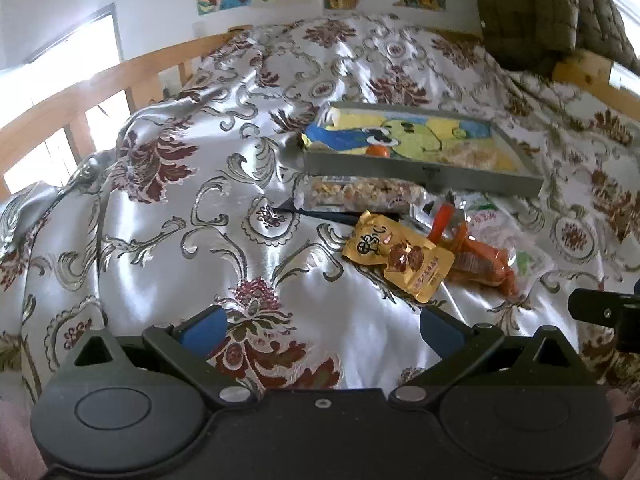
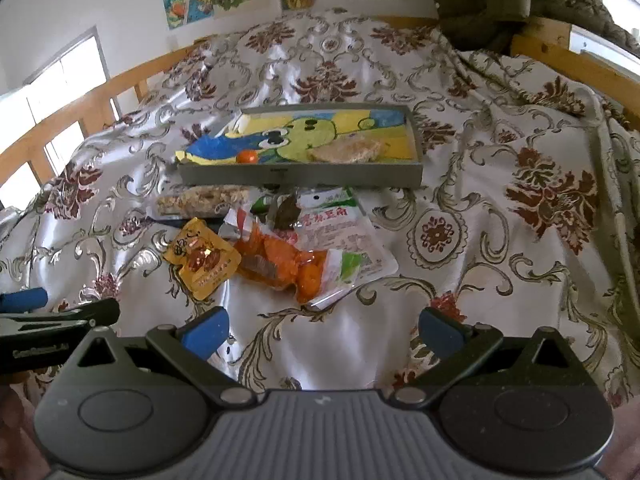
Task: Organize snacks
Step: 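Open both tools and lift them away from the tray toward the snacks, then grasp the gold snack packet with the left tool while the right tool grasps the orange sausage bag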
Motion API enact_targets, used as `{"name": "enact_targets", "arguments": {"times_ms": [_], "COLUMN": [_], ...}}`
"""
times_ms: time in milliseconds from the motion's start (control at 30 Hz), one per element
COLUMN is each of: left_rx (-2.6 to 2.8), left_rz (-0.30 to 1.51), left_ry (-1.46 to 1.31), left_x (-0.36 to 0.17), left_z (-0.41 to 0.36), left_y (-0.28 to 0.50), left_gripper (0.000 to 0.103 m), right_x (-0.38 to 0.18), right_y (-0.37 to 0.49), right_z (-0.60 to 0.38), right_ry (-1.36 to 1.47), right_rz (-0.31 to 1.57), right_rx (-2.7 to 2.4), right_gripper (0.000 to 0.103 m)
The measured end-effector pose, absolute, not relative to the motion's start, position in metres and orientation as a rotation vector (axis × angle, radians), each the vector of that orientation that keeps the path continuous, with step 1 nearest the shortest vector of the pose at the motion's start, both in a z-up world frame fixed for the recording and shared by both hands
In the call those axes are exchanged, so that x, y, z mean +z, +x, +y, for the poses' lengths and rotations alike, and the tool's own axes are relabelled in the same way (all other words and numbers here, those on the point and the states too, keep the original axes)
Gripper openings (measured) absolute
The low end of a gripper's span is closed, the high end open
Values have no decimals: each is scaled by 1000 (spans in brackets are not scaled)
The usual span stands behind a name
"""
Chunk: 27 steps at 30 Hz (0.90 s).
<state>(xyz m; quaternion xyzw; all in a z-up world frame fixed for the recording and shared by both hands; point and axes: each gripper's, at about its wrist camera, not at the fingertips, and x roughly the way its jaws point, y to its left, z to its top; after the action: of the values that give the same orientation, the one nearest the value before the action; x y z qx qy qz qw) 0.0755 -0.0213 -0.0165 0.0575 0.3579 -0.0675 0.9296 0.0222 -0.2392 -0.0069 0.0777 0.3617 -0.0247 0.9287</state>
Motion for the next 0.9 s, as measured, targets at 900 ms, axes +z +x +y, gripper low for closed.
{"name": "enact_targets", "arguments": {"times_ms": [900], "left_rx": [-281], "left_rz": [828], "left_ry": [-6], "left_x": [-32], "left_z": [-28], "left_y": [157], "left_gripper": [102], "right_x": [-2], "right_y": [85], "right_z": [-248], "right_ry": [21], "right_rz": [589], "right_rx": [107], "right_gripper": [103]}}
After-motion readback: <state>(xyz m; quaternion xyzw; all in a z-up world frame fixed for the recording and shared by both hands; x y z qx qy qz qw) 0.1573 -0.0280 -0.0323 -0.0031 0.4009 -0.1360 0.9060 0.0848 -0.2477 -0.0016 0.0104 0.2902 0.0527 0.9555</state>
